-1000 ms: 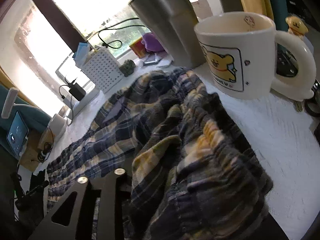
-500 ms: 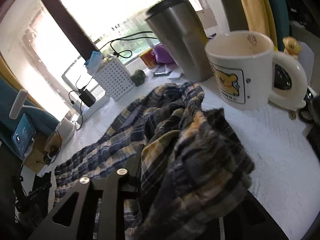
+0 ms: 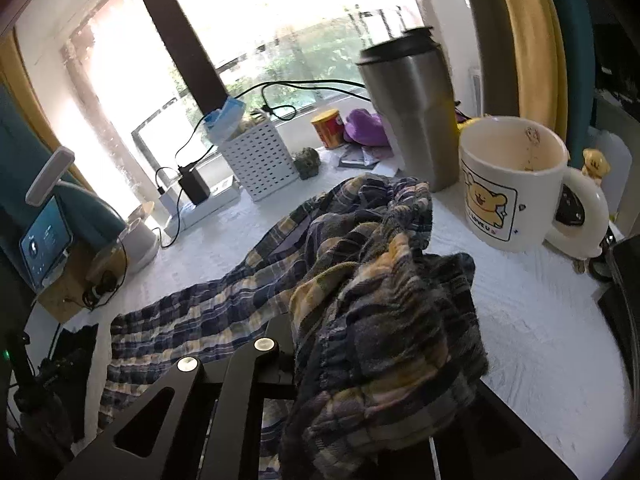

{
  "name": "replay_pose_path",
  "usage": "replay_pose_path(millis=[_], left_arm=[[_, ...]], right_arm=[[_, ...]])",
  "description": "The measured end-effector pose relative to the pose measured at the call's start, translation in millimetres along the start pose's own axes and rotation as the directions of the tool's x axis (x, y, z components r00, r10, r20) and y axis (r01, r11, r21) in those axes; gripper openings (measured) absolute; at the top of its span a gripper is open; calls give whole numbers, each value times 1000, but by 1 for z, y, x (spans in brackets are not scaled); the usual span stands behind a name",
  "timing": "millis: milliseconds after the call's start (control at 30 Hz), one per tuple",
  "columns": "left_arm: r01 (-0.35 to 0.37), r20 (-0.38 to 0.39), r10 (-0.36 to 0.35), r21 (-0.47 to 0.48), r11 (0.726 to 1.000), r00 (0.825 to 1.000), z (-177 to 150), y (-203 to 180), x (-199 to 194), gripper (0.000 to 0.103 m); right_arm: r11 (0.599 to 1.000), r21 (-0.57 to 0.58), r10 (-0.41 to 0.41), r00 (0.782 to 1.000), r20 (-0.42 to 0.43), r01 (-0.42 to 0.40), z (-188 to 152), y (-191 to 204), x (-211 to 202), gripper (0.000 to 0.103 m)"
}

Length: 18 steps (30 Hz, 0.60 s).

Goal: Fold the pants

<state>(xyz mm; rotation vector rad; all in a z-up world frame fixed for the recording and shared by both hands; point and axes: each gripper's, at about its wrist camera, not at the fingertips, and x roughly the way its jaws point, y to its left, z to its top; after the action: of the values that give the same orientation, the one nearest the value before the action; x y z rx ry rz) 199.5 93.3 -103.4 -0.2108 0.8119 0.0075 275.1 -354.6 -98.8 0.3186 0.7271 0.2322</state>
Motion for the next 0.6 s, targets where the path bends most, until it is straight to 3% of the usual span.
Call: replay_pose_path(millis=[600], left_arm=[[54,50,-53,-32,998,997,-11,11,-24,39]], right_arm=[[994,-106,13,1000,15,-11,7,58,-18,13]])
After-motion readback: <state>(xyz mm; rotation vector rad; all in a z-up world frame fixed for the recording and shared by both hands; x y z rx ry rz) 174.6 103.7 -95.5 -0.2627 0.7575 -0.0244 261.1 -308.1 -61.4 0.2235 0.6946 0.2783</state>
